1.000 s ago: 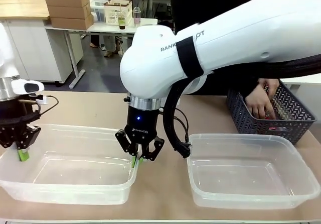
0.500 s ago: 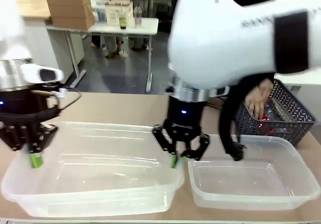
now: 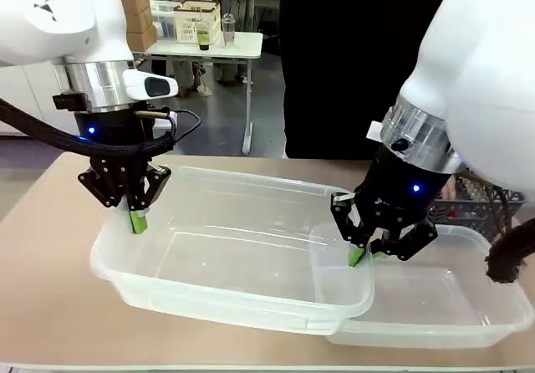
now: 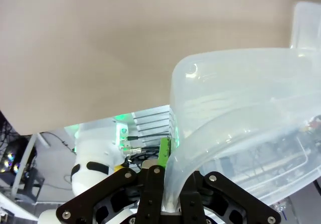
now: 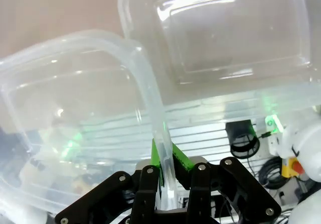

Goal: Sort the waste into each basket.
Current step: Pick up the Organizing box on the left side of the table and lift it.

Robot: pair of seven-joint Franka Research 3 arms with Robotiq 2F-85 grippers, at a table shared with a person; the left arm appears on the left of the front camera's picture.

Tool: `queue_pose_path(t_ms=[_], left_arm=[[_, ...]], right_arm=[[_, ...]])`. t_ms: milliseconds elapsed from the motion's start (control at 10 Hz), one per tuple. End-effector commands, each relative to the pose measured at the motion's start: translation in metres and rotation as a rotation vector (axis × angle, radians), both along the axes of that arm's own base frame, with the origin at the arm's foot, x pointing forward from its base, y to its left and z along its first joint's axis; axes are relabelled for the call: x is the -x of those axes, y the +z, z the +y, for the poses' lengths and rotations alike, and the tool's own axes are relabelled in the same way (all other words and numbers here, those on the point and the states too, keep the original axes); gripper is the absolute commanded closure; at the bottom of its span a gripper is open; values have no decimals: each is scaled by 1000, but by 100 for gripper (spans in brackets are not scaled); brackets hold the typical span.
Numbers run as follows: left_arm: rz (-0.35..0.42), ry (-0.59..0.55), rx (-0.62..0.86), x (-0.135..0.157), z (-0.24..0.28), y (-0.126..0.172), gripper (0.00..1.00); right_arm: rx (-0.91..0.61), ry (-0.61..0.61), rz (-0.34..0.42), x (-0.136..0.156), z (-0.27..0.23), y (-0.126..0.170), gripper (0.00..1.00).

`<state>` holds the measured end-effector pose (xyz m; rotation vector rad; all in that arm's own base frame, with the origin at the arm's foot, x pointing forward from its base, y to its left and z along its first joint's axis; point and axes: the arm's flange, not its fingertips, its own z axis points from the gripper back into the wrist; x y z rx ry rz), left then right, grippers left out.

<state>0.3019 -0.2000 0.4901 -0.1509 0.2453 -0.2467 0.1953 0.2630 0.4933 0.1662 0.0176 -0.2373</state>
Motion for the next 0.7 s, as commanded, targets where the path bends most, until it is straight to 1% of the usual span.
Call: queue_pose_path(t_ms=[0,200,300,400,500,600], left_arm=[[-8,-2,-26,13,14,-4,100],[-8,-2,-26,13,14,-4,100],[1,-1,-15,6,4,-5,97],[-20,164,0,12,-8,-11,97],[-14,274,5,13,-18,-14,97],[-30,367,21,7,-24,-16,97]], right_arm=[[38,-47,52,-8,14,-10,100],[38,-47,52,-8,14,-10,100],[21,-19,23,-2,8,-9,94],[15,2,-2,-19,4,-9,94],[27,67,-22,-25,2,-2,94],[31,96,-51,-31,-4,8,94]])
